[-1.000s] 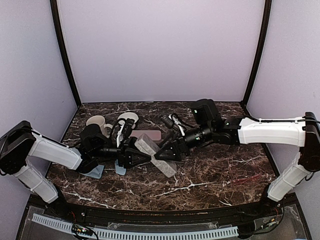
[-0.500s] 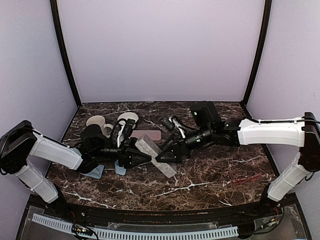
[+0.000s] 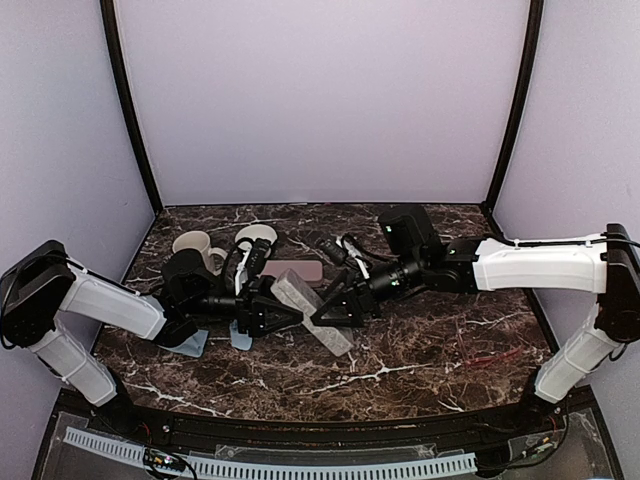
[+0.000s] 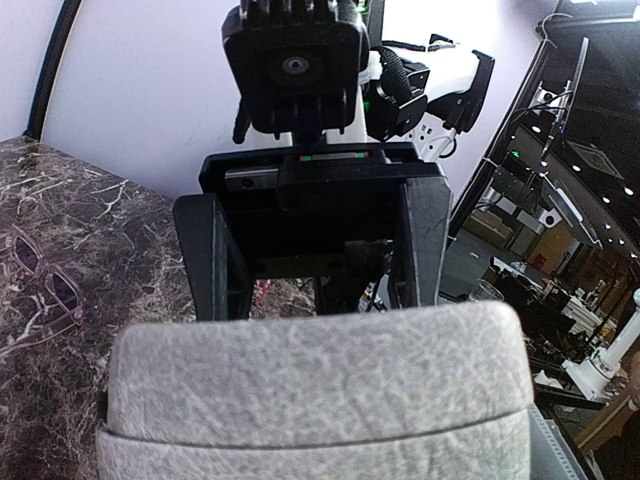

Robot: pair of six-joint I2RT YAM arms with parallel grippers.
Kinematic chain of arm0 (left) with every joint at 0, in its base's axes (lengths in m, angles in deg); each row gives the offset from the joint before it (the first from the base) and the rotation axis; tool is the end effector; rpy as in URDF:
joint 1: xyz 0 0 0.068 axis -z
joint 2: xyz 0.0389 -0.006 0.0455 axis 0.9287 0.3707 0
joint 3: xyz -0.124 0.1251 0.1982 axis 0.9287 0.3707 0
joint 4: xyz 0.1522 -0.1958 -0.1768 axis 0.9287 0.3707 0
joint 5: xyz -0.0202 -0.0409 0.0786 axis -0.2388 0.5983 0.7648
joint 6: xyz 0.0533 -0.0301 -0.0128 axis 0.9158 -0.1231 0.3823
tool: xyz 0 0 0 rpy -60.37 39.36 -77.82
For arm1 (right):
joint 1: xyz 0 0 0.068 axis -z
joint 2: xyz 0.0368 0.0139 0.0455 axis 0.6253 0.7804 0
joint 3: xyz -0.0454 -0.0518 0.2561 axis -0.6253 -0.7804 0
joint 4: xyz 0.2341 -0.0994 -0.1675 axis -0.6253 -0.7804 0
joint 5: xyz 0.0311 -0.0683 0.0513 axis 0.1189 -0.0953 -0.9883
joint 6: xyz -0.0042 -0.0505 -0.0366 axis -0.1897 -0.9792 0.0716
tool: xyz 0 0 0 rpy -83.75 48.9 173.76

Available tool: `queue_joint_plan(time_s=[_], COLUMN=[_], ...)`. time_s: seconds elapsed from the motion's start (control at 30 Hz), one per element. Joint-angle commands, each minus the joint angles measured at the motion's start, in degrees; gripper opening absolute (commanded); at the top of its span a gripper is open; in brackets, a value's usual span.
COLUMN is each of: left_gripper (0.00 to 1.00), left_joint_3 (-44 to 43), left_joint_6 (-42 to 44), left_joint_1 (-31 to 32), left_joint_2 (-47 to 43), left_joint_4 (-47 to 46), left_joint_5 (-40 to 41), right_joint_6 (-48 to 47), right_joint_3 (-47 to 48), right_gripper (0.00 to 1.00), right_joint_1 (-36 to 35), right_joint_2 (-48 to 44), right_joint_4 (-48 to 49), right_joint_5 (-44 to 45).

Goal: Organize the sunglasses
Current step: Open the sunglasses case.

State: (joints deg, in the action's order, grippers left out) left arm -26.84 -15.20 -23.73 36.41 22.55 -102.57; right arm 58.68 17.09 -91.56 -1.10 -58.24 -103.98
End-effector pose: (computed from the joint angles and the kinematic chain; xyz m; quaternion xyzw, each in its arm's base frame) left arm 0.2008 -0.2478 0.1699 0.3966 0.5451 -0.6245 0.3945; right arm 0.2103 0.3305 0.2300 -0.4608 0.6932 0.5052 0.2277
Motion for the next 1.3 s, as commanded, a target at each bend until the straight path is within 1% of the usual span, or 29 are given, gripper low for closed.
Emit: queue_joint_plan(time_s=[0.0, 0.1, 0.2, 0.33, 0.5, 0.67, 0.9, 1.13, 1.2, 1.27], left_gripper=[0.00, 0.00, 0.00, 0.00, 0.00, 0.00, 0.00, 0.00, 0.00, 0.00], left_joint_3=[-0.36, -0.53, -0.87, -1.72, -2.68, -2.82, -2.59, -2.37, -2.29, -2.28], left_joint_6=[0.76, 1.51, 4.03, 6.72, 9.04, 7.15, 5.29, 5.76, 6.29, 7.38], left_joint_1=[0.22, 0.46, 1.43, 2.34, 2.34, 2.33, 2.38, 2.36, 2.34, 2.33], left_joint_2=[-1.40, -2.82, -5.11, -7.62, -11.06, -12.87, -13.51, -13.41, -13.42, -13.79], left_joint_4=[-2.16, -0.86, 3.04, 7.40, 11.67, 11.30, 9.57, 9.63, 10.40, 12.62], left_joint_5=[-1.91, -2.26, -2.13, -3.92, -6.24, -8.28, -9.97, -9.50, -7.79, -4.46], right_joint_6=[0.44, 2.13, 5.16, 8.71, 13.79, 13.29, 9.86, 8.15, 7.20, 6.37], right_joint_3=[0.56, 0.51, 0.41, 0.44, -1.89, -2.62, -1.14, -0.50, -0.70, -1.06], right_gripper=[0.69, 0.66, 0.64, 0.61, 0.62, 0.69, 0.76, 0.78, 0.78, 0.78], right_joint_1=[0.24, 1.75, 3.89, 6.02, 8.01, 10.99, 13.21, 13.50, 13.48, 13.48], right_joint_2=[0.65, 0.81, 1.19, 2.52, 2.68, 2.68, 2.52, 2.57, 1.81, 0.24], right_joint_4=[1.04, 2.44, 4.05, 5.38, 9.69, 6.13, -0.67, -2.69, -3.01, -2.85], right_joint_5=[1.55, -1.14, -4.52, -7.92, -11.62, -10.39, -6.74, -5.90, -5.82, -5.64])
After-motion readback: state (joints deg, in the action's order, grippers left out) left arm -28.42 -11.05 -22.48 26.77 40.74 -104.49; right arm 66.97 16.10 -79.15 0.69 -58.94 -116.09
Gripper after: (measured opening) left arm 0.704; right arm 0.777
